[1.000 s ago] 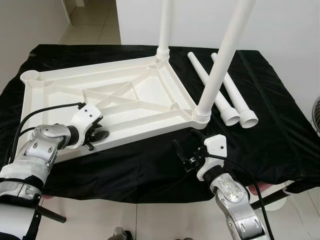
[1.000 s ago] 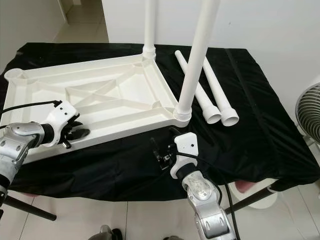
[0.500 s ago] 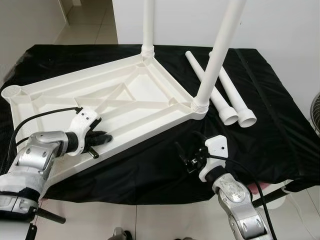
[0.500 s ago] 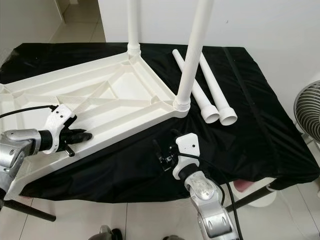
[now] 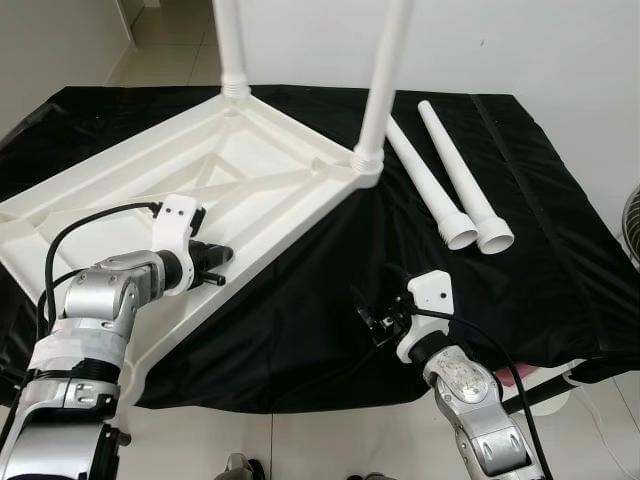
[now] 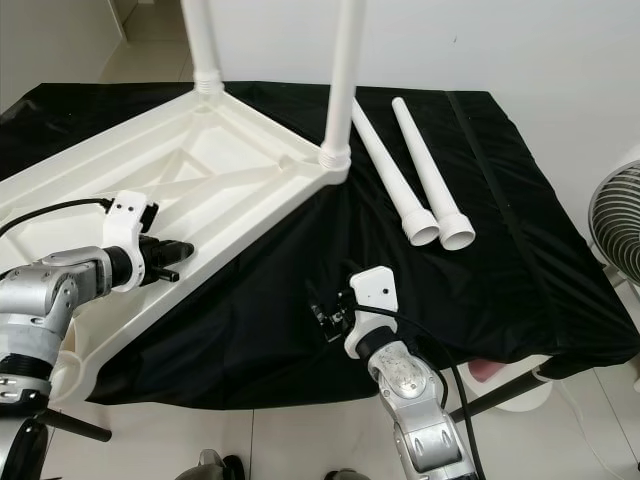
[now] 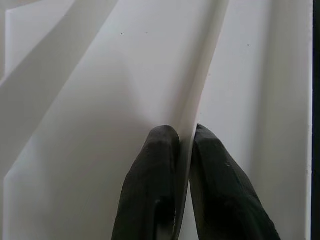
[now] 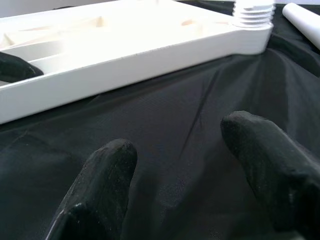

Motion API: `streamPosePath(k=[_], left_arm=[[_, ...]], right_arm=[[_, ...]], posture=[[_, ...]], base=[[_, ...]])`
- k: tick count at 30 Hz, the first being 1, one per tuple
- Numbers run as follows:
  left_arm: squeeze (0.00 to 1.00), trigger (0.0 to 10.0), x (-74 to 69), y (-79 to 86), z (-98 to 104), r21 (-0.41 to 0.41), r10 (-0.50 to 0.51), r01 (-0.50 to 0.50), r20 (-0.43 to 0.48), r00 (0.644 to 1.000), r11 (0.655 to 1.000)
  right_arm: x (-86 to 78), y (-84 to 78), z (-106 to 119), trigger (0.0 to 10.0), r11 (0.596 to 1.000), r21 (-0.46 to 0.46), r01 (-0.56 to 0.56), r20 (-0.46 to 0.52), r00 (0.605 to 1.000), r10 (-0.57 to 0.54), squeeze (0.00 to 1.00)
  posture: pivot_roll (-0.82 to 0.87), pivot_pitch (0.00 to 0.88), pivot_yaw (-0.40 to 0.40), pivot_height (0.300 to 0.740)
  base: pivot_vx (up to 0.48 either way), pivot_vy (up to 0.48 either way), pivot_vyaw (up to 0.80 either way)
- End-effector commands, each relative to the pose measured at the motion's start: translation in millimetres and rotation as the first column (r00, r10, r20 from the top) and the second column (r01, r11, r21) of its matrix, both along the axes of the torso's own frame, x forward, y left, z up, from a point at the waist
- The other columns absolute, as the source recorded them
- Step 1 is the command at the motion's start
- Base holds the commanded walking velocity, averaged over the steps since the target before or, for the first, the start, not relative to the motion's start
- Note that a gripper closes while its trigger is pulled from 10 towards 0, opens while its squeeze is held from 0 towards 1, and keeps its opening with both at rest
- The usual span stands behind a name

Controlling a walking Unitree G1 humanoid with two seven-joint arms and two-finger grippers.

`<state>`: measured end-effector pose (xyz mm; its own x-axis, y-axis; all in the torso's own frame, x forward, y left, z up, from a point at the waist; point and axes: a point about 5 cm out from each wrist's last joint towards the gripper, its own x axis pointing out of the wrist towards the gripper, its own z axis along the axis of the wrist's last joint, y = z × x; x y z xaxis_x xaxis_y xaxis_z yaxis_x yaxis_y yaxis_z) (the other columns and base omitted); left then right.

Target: Building children table

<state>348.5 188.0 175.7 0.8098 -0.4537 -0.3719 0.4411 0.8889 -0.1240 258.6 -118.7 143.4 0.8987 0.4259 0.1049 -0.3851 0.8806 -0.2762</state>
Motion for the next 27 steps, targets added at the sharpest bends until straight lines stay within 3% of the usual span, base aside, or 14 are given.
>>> streamPosePath(k=[1, 4, 11, 15, 16, 17, 22, 23, 27], left_arm=[[0.00, 0.0, 2.2, 3.2, 15.0, -0.019, 0.057, -0.056, 0.045, 0.997, 0.998], [0.00, 0.0, 2.5, 0.0, 17.5, -0.017, 0.061, -0.060, 0.050, 0.997, 0.998], [0.00, 0.0, 7.2, -39.6, 41.8, -0.059, 0.050, -0.045, 0.088, 0.995, 0.997], [0.00, 0.0, 12.7, -51.7, 49.6, -0.087, 0.067, -0.059, 0.090, 0.994, 0.994], [0.00, 7.6, 14.0, -65.5, 55.1, -0.071, 0.030, -0.022, 0.104, 0.994, 0.997], [0.00, 10.0, 13.9, -69.3, 56.4, -0.048, 0.012, -0.006, 0.117, 0.993, 0.999], [0.00, 10.0, 9.8, -75.5, 56.2, 0.021, -0.033, 0.030, 0.143, 0.989, 0.999], [1.00, 10.0, 9.1, -76.4, 52.5, 0.055, -0.043, 0.036, 0.147, 0.988, 0.998], [1.00, 10.0, 7.0, -79.5, 46.4, 0.110, -0.079, 0.061, 0.169, 0.982, 0.992]], right_arm=[[-0.4, -1.4, -3.1, 10.0, 1.000, -0.002, 0.009, -0.005, 1.000, -0.009, 0.00], [-0.4, -0.8, -3.5, 10.0, 1.000, -0.001, 0.006, -0.007, 1.000, -0.006, 0.00], [5.0, -0.1, -1.9, 10.0, 1.000, -0.007, 0.007, 0.004, 1.000, -0.007, 0.00], [5.4, 0.3, -1.7, 10.0, 1.000, -0.011, 0.004, 0.007, 1.000, -0.004, 0.00], [5.9, 1.0, -1.4, 10.0, 1.000, -0.014, 0.004, 0.011, 1.000, -0.004, 0.00], [6.0, 1.0, -1.2, 10.0, 1.000, -0.014, 0.006, 0.012, 1.000, -0.006, 0.00], [5.2, -0.1, -1.3, 10.0, 1.000, -0.016, 0.010, 0.015, 1.000, -0.010, 0.00], [5.3, 0.1, -1.3, 10.0, 1.000, -0.018, 0.010, 0.017, 1.000, -0.010, 0.00], [7.0, 1.5, 0.3, 10.0, 1.000, -0.022, 0.005, 0.029, 1.000, -0.005, 0.00]], posture=[[-0.02, 0.141, 0.033, 0.740], [-0.02, 0.141, 0.033, 0.740], [-0.01, 0.140, 0.025, 0.740], [-0.01, 0.139, 0.024, 0.740], [-0.02, 0.138, 0.029, 0.740], [-0.02, 0.137, 0.031, 0.740], [-0.02, 0.136, 0.033, 0.740], [-0.02, 0.132, 0.034, 0.740], [-0.02, 0.128, 0.032, 0.740]], base=[[0.000, 0.000, 0.00], [0.000, 0.000, 0.00], [0.000, 0.000, 0.00], [0.000, 0.000, 0.00], [0.000, 0.000, 0.00], [0.000, 0.000, 0.00], [0.000, 0.000, 0.00], [0.000, 0.000, 0.00], [0.000, 0.000, 0.00]])
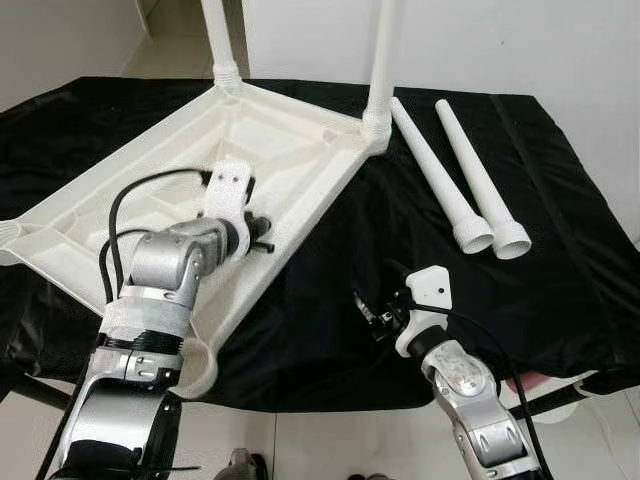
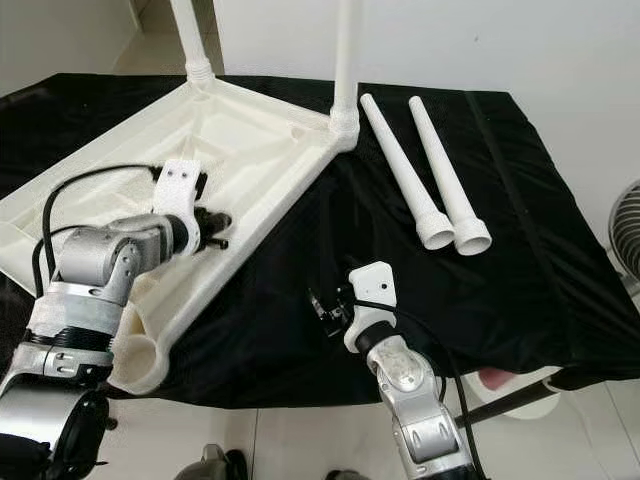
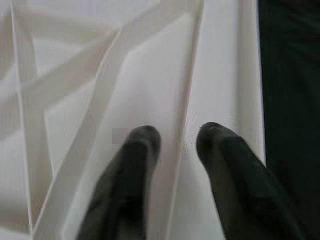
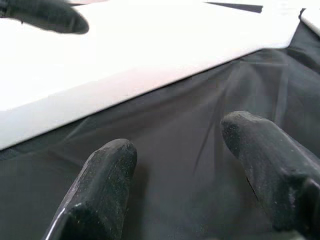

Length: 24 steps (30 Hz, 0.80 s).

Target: Building children table

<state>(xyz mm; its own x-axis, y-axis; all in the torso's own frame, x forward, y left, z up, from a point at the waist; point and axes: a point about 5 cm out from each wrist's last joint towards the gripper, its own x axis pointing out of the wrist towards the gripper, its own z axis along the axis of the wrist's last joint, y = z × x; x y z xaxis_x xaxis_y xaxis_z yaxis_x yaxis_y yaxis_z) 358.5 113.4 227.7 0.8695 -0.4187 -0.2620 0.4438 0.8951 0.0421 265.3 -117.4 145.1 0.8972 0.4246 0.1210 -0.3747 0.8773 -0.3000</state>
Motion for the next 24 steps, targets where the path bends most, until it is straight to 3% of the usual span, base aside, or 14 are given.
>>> streamPosePath(k=[1, 4, 5, 6, 7, 8, 12, 15, 16, 17, 19, 21, 22, 24], left_arm=[[1.00, 10.0, -3.1, -4.8, -5.7, 0.015, -0.074, 0.074, -0.010, 0.997, 0.997], [1.00, 10.0, -4.3, -6.6, -4.7, 0.010, -0.094, 0.094, 0.005, 0.996, 0.995], [0.70, 10.0, -5.0, -8.4, -0.6, -0.013, -0.110, 0.111, 0.025, 0.994, 0.994], [0.70, 10.0, -5.0, -8.4, -0.6, -0.013, -0.110, 0.111, 0.025, 0.994, 0.994], [0.00, 10.0, -4.3, -5.5, 6.6, -0.005, -0.108, 0.109, 0.071, 0.992, 0.994], [0.00, 10.0, -2.9, 1.8, 11.3, 0.063, -0.104, 0.097, 0.121, 0.987, 0.993], [0.00, 10.0, -1.0, 13.4, 15.1, 0.119, -0.084, 0.066, 0.150, 0.985, 0.991], [0.00, 10.0, -7.7, 43.1, 19.4, 0.214, -0.116, 0.080, 0.160, 0.980, 0.974], [0.00, 10.0, -7.7, 43.1, 19.4, 0.214, -0.116, 0.080, 0.160, 0.980, 0.974], [0.00, 10.0, -18.3, 68.4, 23.6, 0.209, -0.103, 0.067, 0.167, 0.980, 0.976], [0.00, 10.0, -18.3, 68.4, 23.6, 0.209, -0.103, 0.067, 0.167, 0.980, 0.976], [0.00, 10.0, -9.3, 91.5, 47.5, -0.029, 0.193, -0.193, 0.278, 0.941, 0.981], [0.00, 10.0, -5.7, 99.3, 58.5, -0.186, 0.342, -0.295, 0.320, 0.884, 0.937], [0.00, 10.0, -5.7, 99.3, 58.5, -0.186, 0.342, -0.295, 0.320, 0.884, 0.937]], right_arm=[[0.4, 0.2, -1.5, 10.0, 1.000, -0.006, 0.002, 0.004, 1.000, -0.002, 0.00], [1.3, 1.1, 0.0, 10.0, 1.000, -0.010, -0.003, 0.013, 1.000, 0.003, 0.00], [2.5, 2.8, 2.6, 10.0, 1.000, -0.010, -0.011, 0.024, 1.000, 0.012, 0.00], [2.5, 2.8, 2.6, 10.0, 1.000, -0.010, -0.011, 0.024, 1.000, 0.012, 0.00], [3.4, 6.2, 6.4, 10.0, 1.000, -0.011, -0.029, 0.038, 0.999, 0.030, 0.00], [3.2, 11.1, 9.5, 10.0, 0.998, -0.025, -0.062, 0.051, 0.997, 0.063, 0.00], [2.6, 17.4, 12.9, 10.0, 0.994, -0.033, -0.100, 0.059, 0.993, 0.102, 0.00], [0.4, 34.3, 20.9, 10.0, 0.980, -0.048, -0.193, 0.076, 0.978, 0.196, 0.00], [0.4, 34.3, 20.9, 10.0, 0.980, -0.048, -0.193, 0.076, 0.978, 0.196, 0.00], [2.2, 43.2, 27.6, 10.0, 0.974, -0.035, -0.222, 0.093, 0.970, 0.224, 0.00], [2.2, 43.2, 27.6, 10.0, 0.974, -0.035, -0.222, 0.093, 0.970, 0.224, 0.00], [4.0, 44.2, 30.3, 10.0, 0.975, -0.023, -0.220, 0.100, 0.970, 0.221, 0.00], [4.6, 44.2, 30.3, 10.0, 0.976, -0.016, -0.218, 0.100, 0.971, 0.219, 0.00], [4.6, 44.2, 30.3, 10.0, 0.976, -0.016, -0.218, 0.100, 0.971, 0.219, 0.00]], posture=[[-0.02, 0.128, 0.032, 0.740], [-0.02, 0.128, 0.032, 0.740], [-0.02, 0.126, 0.031, 0.740], [-0.02, 0.126, 0.031, 0.740], [-0.02, 0.126, 0.031, 0.740], [-0.02, 0.124, 0.030, 0.740], [-0.02, 0.123, 0.032, 0.740], [-0.02, 0.123, 0.034, 0.740], [-0.02, 0.123, 0.034, 0.740], [-0.02, 0.126, 0.032, 0.740], [-0.02, 0.126, 0.032, 0.740], [0.01, 0.131, 0.024, 0.740], [0.01, 0.133, 0.019, 0.740], [0.01, 0.133, 0.019, 0.740]], base=[[0.000, 0.000, 0.00], [0.000, 0.000, 0.00], [0.000, 0.000, 0.00], [0.000, 0.000, 0.00], [0.000, 0.000, 0.00], [0.000, 0.000, 0.00], [0.000, 0.000, 0.00], [0.000, 0.000, 0.00], [0.000, 0.000, 0.00], [0.000, 0.000, 0.00], [0.000, 0.000, 0.00], [0.000, 0.000, 0.00], [0.000, 0.000, 0.00], [0.000, 0.000, 0.00]])
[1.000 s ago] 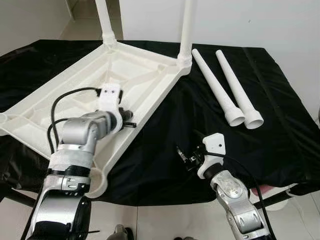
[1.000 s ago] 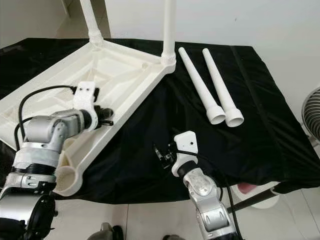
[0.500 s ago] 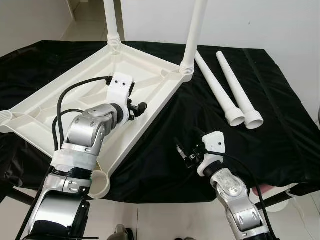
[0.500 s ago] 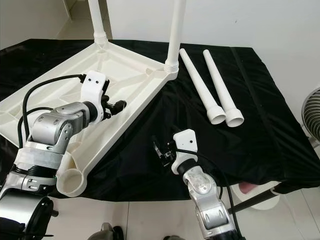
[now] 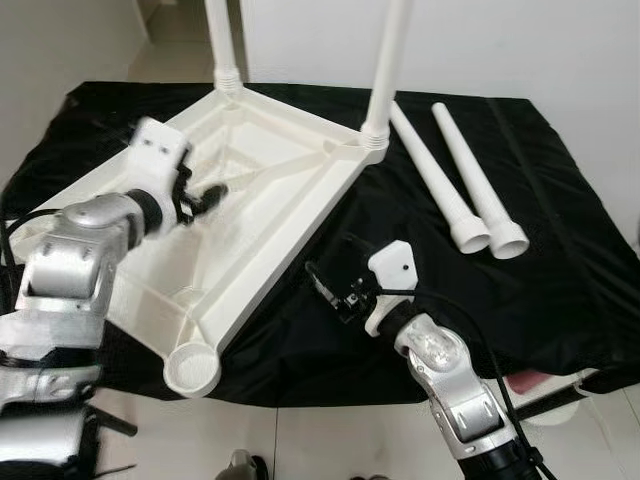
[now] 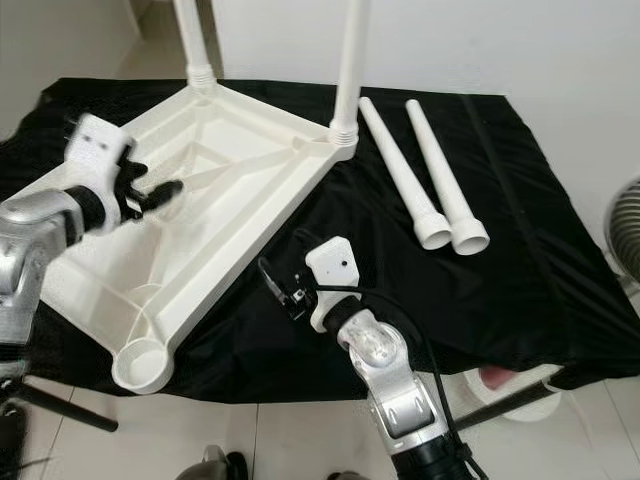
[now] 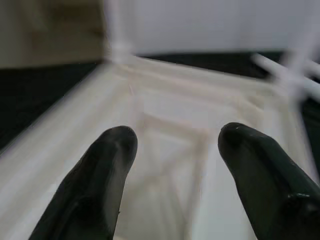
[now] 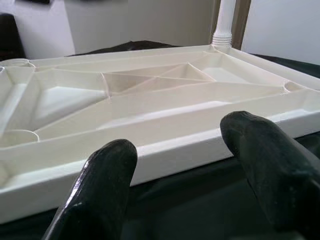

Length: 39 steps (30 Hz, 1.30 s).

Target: Building children table

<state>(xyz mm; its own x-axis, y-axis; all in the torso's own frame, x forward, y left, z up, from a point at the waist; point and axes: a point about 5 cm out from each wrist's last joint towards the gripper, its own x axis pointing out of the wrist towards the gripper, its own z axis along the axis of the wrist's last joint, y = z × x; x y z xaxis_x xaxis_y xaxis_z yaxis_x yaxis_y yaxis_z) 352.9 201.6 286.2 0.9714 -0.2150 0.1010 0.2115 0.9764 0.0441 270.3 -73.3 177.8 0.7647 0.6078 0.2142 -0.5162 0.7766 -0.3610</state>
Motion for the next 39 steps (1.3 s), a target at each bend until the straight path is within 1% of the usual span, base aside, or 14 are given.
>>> streamPosePath(k=[1, 3, 5, 6, 7, 9, 13, 15, 18, 24, 26, 28, 30, 39], left_arm=[[0.00, 10.0, 1.5, 15.3, 5.3, -0.121, 0.169, -0.163, 0.044, 0.985, 0.979], [0.00, 10.0, 4.0, 22.2, 9.6, -0.215, 0.218, -0.203, 0.048, 0.975, 0.955], [0.00, 10.0, 5.4, 29.2, 13.5, -0.205, 0.243, -0.225, 0.065, 0.968, 0.953], [0.00, 10.0, 3.1, 30.6, 11.8, 0.138, 0.103, -0.113, 0.075, 0.992, 0.984], [0.00, 10.0, 3.1, 30.6, 11.8, 0.138, 0.103, -0.113, 0.075, 0.992, 0.984], [0.00, 10.0, -8.4, 29.9, -15.8, 0.410, -0.060, 0.099, -0.108, 0.992, 0.907], [0.00, 10.0, -26.9, 35.1, -41.0, 0.514, -0.140, 0.248, -0.240, 0.961, 0.821], [0.00, 10.0, -26.9, 35.1, -41.0, 0.514, -0.140, 0.248, -0.240, 0.961, 0.821], [0.00, 10.0, -56.2, 50.4, -62.0, 0.520, -0.218, 0.401, -0.378, 0.900, 0.754], [0.00, 10.0, -84.2, 54.8, -85.0, 0.491, -0.315, 0.576, -0.516, 0.797, 0.654], [0.00, 10.0, -84.2, 54.8, -85.0, 0.491, -0.315, 0.576, -0.516, 0.797, 0.654], [0.00, 10.0, -92.6, 66.7, -98.8, 0.530, -0.271, 0.637, -0.610, 0.745, 0.560], [0.00, 10.0, -95.7, 70.1, -103.4, 0.533, -0.259, 0.659, -0.638, 0.725, 0.531], [0.00, 10.0, -96.6, 51.1, -114.5, 0.516, -0.319, 0.700, -0.641, 0.698, 0.494]], right_arm=[[0.0, 0.0, -2.5, 10.0, 1.000, 0.007, -0.002, -0.019, 1.000, 0.002, 0.00], [0.6, 0.3, -2.9, 10.0, 1.000, 0.008, -0.001, -0.021, 1.000, 0.001, 0.00], [1.3, 0.1, -2.8, 10.0, 1.000, 0.007, 0.002, -0.021, 1.000, -0.002, 0.00], [2.3, -2.9, -2.5, 10.0, 1.000, 0.004, 0.016, -0.021, 1.000, -0.016, 0.00], [2.3, -2.9, -2.5, 10.0, 1.000, 0.004, 0.016, -0.021, 1.000, -0.016, 0.00], [1.9, -6.3, -3.5, 10.0, 1.000, -0.003, 0.028, -0.025, 0.999, -0.028, 0.00], [1.3, -9.6, -5.6, 10.0, 0.999, -0.009, 0.039, -0.031, 0.999, -0.039, 0.00], [1.3, -9.6, -5.6, 10.0, 0.999, -0.009, 0.039, -0.031, 0.999, -0.039, 0.00], [2.1, -12.4, -6.3, 10.0, 0.999, -0.014, 0.045, -0.033, 0.998, -0.045, 0.00], [3.7, -9.3, -5.8, 10.0, 0.999, -0.016, 0.029, -0.032, 0.999, -0.029, 0.00], [3.7, -9.3, -5.8, 10.0, 0.999, -0.016, 0.029, -0.032, 0.999, -0.029, 0.00], [4.1, -8.6, -5.7, 10.0, 1.000, -0.014, 0.027, -0.033, 0.999, -0.027, 0.00], [4.2, -8.5, -5.8, 10.0, 1.000, -0.013, 0.027, -0.034, 0.999, -0.027, 0.00], [4.4, -8.6, -4.5, 10.0, 0.999, -0.009, 0.032, -0.031, 0.999, -0.032, 0.00]], posture=[[0.01, 0.130, 0.017, 0.740], [0.01, 0.130, 0.017, 0.740], [0.00, 0.131, 0.017, 0.740], [-0.01, 0.133, 0.022, 0.740], [-0.01, 0.133, 0.022, 0.740], [-0.01, 0.136, 0.032, 0.740], [-0.01, 0.137, 0.035, 0.740], [-0.01, 0.137, 0.035, 0.740], [0.00, 0.142, 0.025, 0.740], [0.01, 0.142, 0.020, 0.740], [0.01, 0.142, 0.020, 0.740], [0.01, 0.145, 0.018, 0.740], [0.01, 0.145, 0.019, 0.740], [0.01, 0.144, 0.019, 0.740]], base=[[0.000, 0.000, 0.00], [0.000, 0.000, 0.00], [0.000, 0.000, 0.00], [0.000, 0.000, 0.00], [0.000, 0.000, 0.00], [0.000, 0.000, 0.00], [0.000, 0.000, 0.00], [0.000, 0.000, 0.00], [0.000, 0.000, 0.00], [0.000, 0.000, 0.00], [0.000, 0.000, 0.00], [0.000, 0.000, 0.00], [0.000, 0.000, 0.00], [0.000, 0.000, 0.00]])
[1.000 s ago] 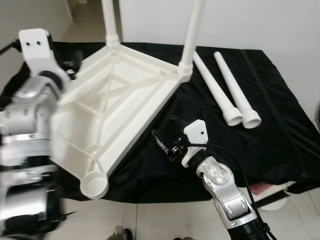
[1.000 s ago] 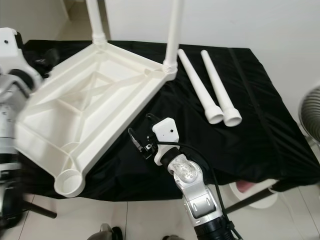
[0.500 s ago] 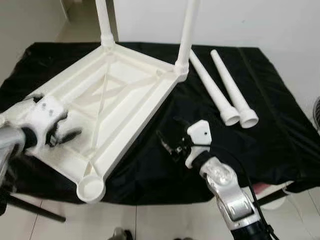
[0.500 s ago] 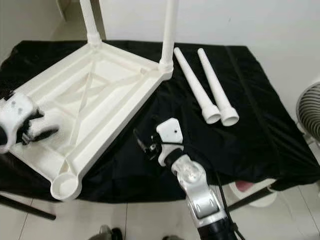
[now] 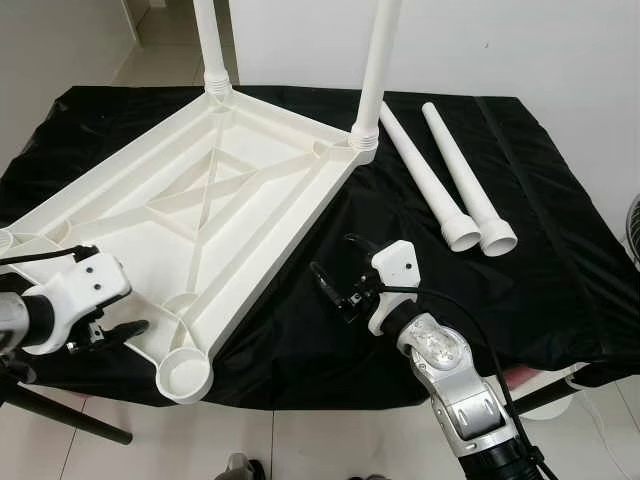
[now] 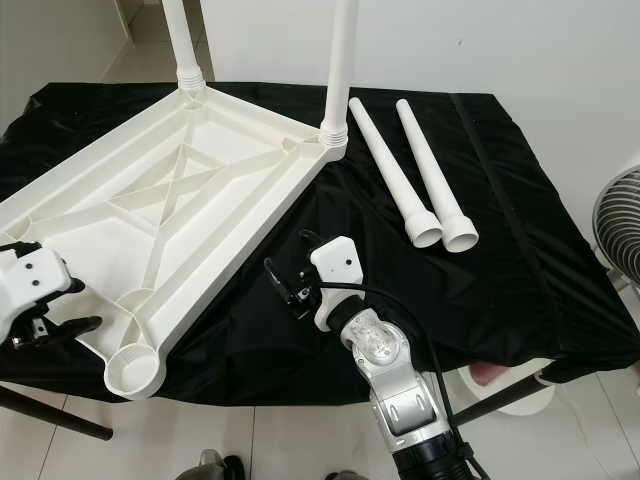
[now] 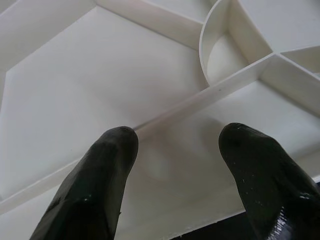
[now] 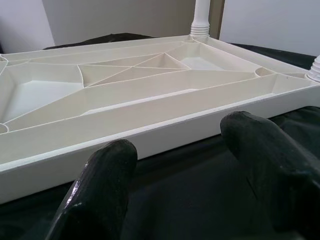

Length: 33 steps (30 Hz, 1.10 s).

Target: Building children table

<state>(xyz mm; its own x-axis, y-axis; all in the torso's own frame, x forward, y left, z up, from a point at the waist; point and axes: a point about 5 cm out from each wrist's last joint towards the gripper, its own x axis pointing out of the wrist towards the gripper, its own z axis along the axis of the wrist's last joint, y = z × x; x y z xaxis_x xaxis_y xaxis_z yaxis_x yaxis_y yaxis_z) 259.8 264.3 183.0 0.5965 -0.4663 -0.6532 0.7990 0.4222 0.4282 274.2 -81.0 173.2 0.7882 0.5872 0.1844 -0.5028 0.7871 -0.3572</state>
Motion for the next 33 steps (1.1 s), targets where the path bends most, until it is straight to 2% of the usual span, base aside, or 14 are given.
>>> streamPosePath(k=[1, 9, 11, 13, 16, 18, 21, 24, 27, 29, 30, 31, 32, 33], left_arm=[[0.00, 10.0, -3.5, -11.6, -11.3, -0.003, -0.053, 0.053, -0.041, 0.998, 0.999], [0.00, 10.0, -0.6, -57.8, -6.9, -0.198, -0.179, 0.172, -0.020, 0.984, 0.965], [0.00, 10.0, 8.3, -76.1, -3.4, -0.271, -0.215, 0.209, 0.009, 0.977, 0.940], [0.00, 10.0, 19.6, -91.0, -4.6, -0.271, -0.231, 0.233, 0.042, 0.972, 0.934], [0.00, 10.0, 24.2, -96.8, -4.5, -0.274, -0.226, 0.232, 0.052, 0.973, 0.933], [0.00, 10.0, 38.2, -111.1, -2.0, -0.297, -0.196, 0.217, 0.099, 0.976, 0.930], [0.00, 10.0, 38.2, -111.1, -2.0, -0.297, -0.196, 0.217, 0.099, 0.976, 0.930], [0.00, 10.0, 49.7, -111.2, 5.6, -0.310, -0.131, 0.177, 0.162, 0.978, 0.934], [0.00, 10.0, 59.0, -88.3, 16.6, -0.270, -0.019, 0.084, 0.235, 0.972, 0.959], [0.00, 10.0, 59.0, -88.3, 16.6, -0.270, -0.019, 0.084, 0.235, 0.972, 0.959], [0.00, 10.0, 63.9, -71.8, 23.4, -0.248, 0.064, 0.007, 0.279, 0.958, 0.969], [0.00, 10.0, 63.9, -71.8, 23.4, -0.248, 0.064, 0.007, 0.279, 0.958, 0.969], [0.00, 10.0, 67.3, -53.2, 35.5, -0.254, 0.162, -0.078, 0.328, 0.931, 0.964], [0.00, 10.0, 67.3, -53.2, 35.5, -0.254, 0.162, -0.078, 0.328, 0.931, 0.964]], right_arm=[[0.5, -0.9, 0.0, 10.0, 1.000, 0.005, 0.002, -0.003, 1.000, -0.002, 0.00], [4.8, -4.6, 3.0, 10.0, 1.000, 0.008, 0.026, 0.006, 1.000, -0.026, 0.00], [7.7, -4.6, 5.1, 10.0, 0.999, 0.012, 0.035, 0.013, 0.999, -0.035, 0.00], [8.5, -1.1, 8.3, 10.0, 0.999, 0.021, 0.024, 0.021, 0.999, -0.025, 0.00], [7.9, 0.7, 8.9, 10.0, 1.000, 0.021, 0.014, 0.022, 1.000, -0.014, 0.00], [-1.9, 9.2, 7.4, 10.0, 0.996, 0.020, -0.085, -0.015, 0.996, 0.085, 0.00], [-1.9, 9.2, 7.4, 10.0, 0.996, 0.020, -0.085, -0.015, 0.996, 0.085, 0.00], [-19.2, 18.4, 9.0, 10.0, 0.967, 0.026, -0.252, -0.075, 0.964, 0.253, 0.00], [-35.2, 26.8, 12.9, 10.0, 0.906, 0.042, -0.420, -0.126, 0.898, 0.422, 0.00], [-35.2, 26.8, 12.9, 10.0, 0.906, 0.042, -0.420, -0.126, 0.898, 0.422, 0.00], [-40.1, 31.8, 12.1, 10.0, 0.874, 0.041, -0.485, -0.150, 0.861, 0.485, 0.00], [-40.1, 31.8, 12.1, 10.0, 0.874, 0.041, -0.485, -0.150, 0.861, 0.485, 0.00], [-42.6, 40.6, 7.2, 10.0, 0.837, 0.036, -0.546, -0.184, 0.819, 0.543, 0.00], [-42.6, 40.6, 7.2, 10.0, 0.837, 0.036, -0.546, -0.184, 0.819, 0.543, 0.00]], posture=[[0.01, 0.144, 0.019, 0.740], [0.00, 0.141, 0.020, 0.740], [0.00, 0.138, 0.019, 0.740], [0.00, 0.134, 0.018, 0.740], [0.00, 0.134, 0.018, 0.740], [0.00, 0.127, 0.018, 0.740], [0.00, 0.127, 0.018, 0.740], [-0.01, 0.125, 0.025, 0.740], [-0.02, 0.123, 0.028, 0.740], [-0.02, 0.123, 0.028, 0.740], [-0.02, 0.121, 0.029, 0.740], [-0.02, 0.121, 0.029, 0.740], [-0.01, 0.119, 0.026, 0.740], [-0.01, 0.119, 0.026, 0.740]], base=[[0.000, 0.000, 0.00], [0.000, 0.000, 0.00], [0.000, 0.000, 0.00], [0.000, 0.000, 0.00], [0.000, 0.000, 0.00], [0.000, 0.000, 0.00], [0.000, 0.000, 0.00], [0.000, 0.000, 0.00], [0.000, 0.000, 0.00], [0.000, 0.000, 0.00], [0.000, 0.000, 0.00], [0.000, 0.000, 0.00], [0.000, 0.000, 0.00], [0.000, 0.000, 0.00]])
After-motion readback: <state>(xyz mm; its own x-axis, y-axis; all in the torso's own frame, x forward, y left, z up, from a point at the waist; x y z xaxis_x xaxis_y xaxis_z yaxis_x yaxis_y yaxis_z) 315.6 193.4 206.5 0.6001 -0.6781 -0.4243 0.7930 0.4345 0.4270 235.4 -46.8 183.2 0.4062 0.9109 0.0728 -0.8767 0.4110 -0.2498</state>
